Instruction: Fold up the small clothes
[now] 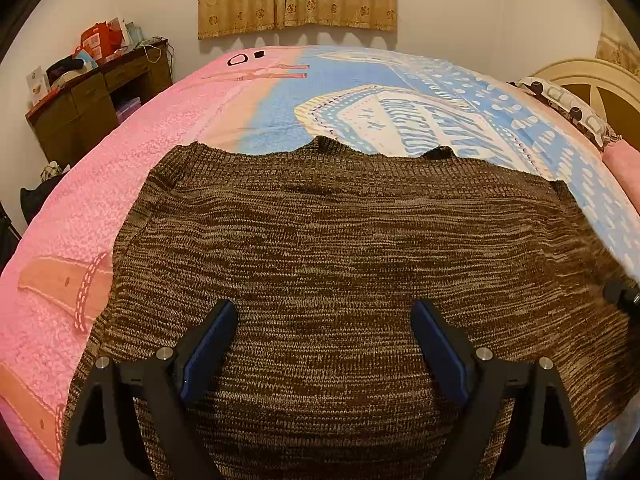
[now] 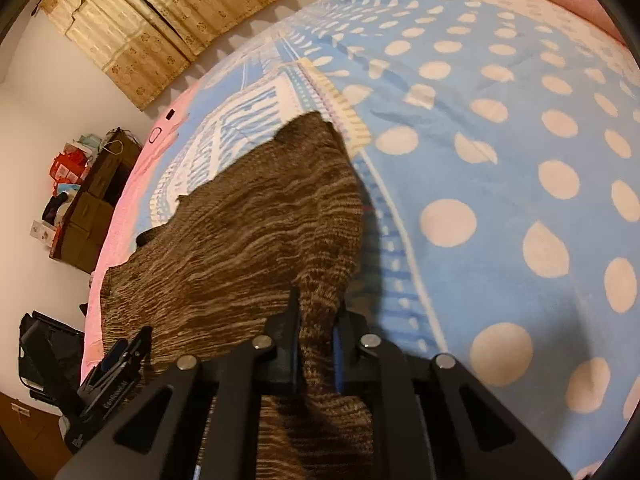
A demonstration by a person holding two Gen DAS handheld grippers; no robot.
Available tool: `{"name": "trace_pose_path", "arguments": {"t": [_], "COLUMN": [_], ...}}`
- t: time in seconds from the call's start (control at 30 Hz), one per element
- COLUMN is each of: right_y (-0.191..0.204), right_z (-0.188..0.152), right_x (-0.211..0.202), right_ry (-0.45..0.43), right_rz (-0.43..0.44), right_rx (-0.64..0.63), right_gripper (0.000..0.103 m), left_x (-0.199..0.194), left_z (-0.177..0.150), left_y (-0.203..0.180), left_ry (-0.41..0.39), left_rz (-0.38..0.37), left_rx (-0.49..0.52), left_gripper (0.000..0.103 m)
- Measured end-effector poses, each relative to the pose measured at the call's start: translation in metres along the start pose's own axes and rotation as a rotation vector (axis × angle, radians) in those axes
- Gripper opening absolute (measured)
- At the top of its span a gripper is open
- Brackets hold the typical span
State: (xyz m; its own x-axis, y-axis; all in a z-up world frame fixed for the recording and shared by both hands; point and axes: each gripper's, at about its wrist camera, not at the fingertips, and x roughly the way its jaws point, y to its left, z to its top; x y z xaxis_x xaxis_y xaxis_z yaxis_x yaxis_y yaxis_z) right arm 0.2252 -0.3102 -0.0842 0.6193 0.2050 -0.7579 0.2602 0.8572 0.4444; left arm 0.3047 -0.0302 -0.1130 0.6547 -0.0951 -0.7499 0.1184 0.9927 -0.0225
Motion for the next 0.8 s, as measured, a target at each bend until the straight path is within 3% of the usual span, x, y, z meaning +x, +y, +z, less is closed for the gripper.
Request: {"name": "trace_pose_path", "arguments": {"t": [0.3, 0.47, 0.63, 0.8], "right_y": [0.138, 0.207, 0.231, 0.243], "right_z": [0.012, -0.009, -0.029, -0.057], "right_x": [-0.026, -0.011, 0.021, 0.054], "right_ry": [-0.039, -0.003, 0.05, 0.087], "right_rz": [0.069, 0.15, 0.178, 0.19], "right_rx": [-0.301, -0.417, -0.46, -0.482], "right_gripper": [0.014, 0.014, 0.014, 0.014], "left_x": [-0.002, -0.04, -0.081, -0.06], "left_z": [0.002, -0.004, -0.023, -0.041], "left_y": [0.003, 0.039, 0.092, 0.117], "left_ry": [0.003, -0.037, -0.144, -0.089], "left_rz": [-0.023, -0.051, 0.05, 0.014], "left_rx": [-0.017, -0.087, -0.089, -0.121], "left_gripper": [0.09, 0.09, 0.09, 0.09]}}
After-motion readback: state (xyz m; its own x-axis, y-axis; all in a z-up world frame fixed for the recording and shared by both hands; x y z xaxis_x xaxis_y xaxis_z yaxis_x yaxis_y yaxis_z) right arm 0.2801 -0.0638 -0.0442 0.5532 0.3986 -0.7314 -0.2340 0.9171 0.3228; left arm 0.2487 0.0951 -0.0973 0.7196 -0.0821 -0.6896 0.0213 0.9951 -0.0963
